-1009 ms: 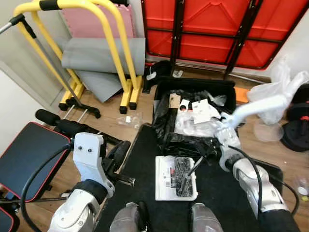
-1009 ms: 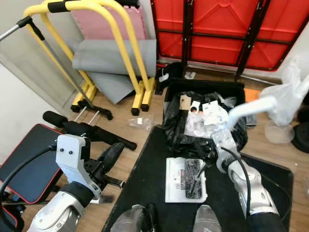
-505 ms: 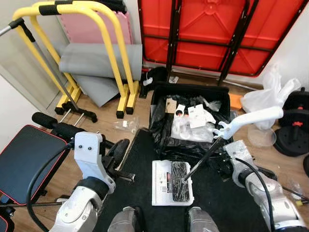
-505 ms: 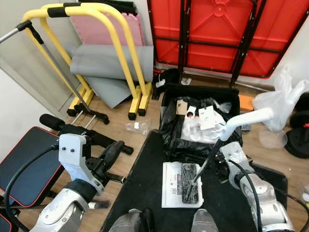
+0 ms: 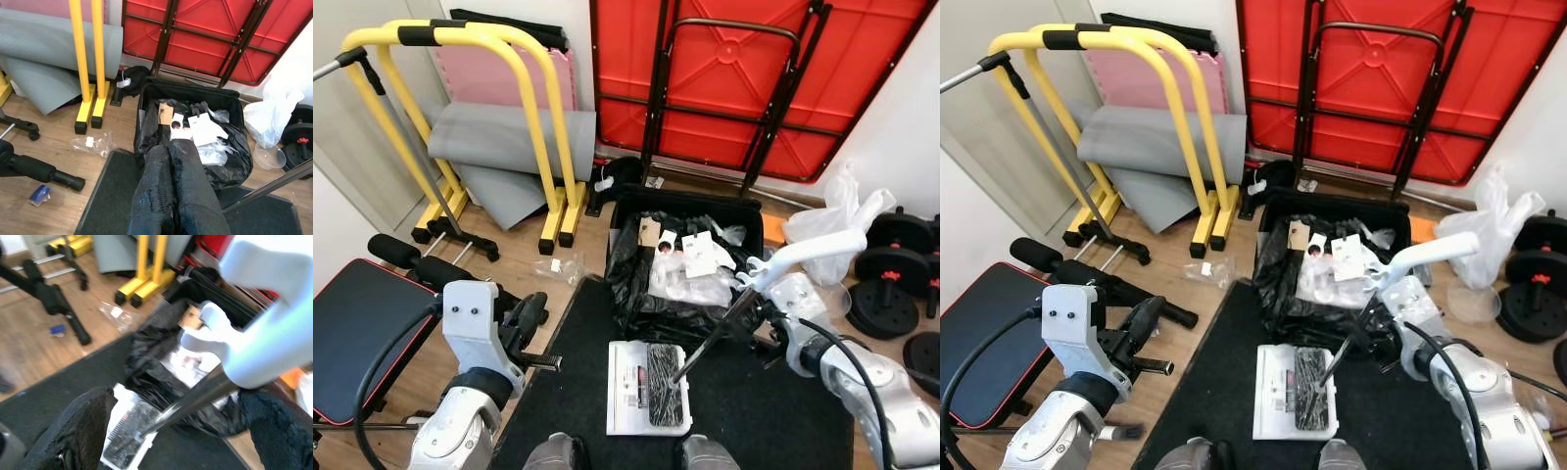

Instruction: Sweep floor

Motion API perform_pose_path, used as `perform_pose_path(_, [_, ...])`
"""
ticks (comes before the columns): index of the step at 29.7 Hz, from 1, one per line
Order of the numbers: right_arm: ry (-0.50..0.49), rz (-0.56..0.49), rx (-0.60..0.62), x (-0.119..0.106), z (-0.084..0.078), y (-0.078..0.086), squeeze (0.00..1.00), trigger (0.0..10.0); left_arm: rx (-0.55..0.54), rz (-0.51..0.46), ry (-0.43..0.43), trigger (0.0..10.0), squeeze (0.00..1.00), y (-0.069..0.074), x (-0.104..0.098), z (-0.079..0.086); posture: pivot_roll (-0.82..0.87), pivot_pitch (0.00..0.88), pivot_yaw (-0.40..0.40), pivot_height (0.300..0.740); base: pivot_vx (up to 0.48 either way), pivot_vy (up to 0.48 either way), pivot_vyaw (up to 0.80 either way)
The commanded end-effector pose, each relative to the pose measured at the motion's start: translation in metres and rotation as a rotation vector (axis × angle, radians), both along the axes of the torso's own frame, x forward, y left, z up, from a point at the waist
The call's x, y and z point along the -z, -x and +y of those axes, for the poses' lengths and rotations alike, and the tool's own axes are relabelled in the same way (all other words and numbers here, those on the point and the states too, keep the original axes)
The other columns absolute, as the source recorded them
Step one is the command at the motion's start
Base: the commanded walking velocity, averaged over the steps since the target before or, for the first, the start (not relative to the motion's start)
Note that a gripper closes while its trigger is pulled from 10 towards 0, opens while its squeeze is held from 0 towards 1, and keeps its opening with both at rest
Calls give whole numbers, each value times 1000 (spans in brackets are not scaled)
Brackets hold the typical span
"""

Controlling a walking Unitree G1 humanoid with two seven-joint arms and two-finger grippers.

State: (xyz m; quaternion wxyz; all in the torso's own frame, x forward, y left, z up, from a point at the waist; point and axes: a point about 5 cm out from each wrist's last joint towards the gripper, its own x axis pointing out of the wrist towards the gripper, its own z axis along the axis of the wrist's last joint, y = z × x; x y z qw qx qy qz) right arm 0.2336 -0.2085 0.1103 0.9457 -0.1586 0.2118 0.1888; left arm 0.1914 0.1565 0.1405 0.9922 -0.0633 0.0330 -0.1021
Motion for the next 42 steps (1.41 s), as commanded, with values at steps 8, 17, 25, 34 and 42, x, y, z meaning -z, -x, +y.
perform_pose_path(8, [15, 55, 46, 10, -3, 4, 0, 10000, 10, 21, 9, 10000, 0, 1, 9, 2, -150, 80, -15, 740, 0, -398, 0])
perform_pose_path(17, [16, 147, 58, 15, -5, 9, 0, 10000, 35, 8, 21, 10000, 0, -3, 9, 0, -154, 81, -5, 740, 0, -444, 0])
perform_pose_path(25, [25, 176, 50, 18, -8, 11, 0, 10000, 17, 15, 11, 10000, 0, -7, 9, 3, -153, 88, 0, 740, 0, -108, 0])
perform_pose_path(34, [8, 174, 34, 17, -4, 9, 0, 10000, 7, 10, -8, 10000, 0, -8, 8, 5, -150, 101, 3, 740, 0, 0, 0])
perform_pose_path(42, [-27, 192, -150, 21, 7, 4, 0, 10000, 10, 1, -34, 10000, 0, -11, 5, 7, -142, 115, 21, 735, 0, 0, 0])
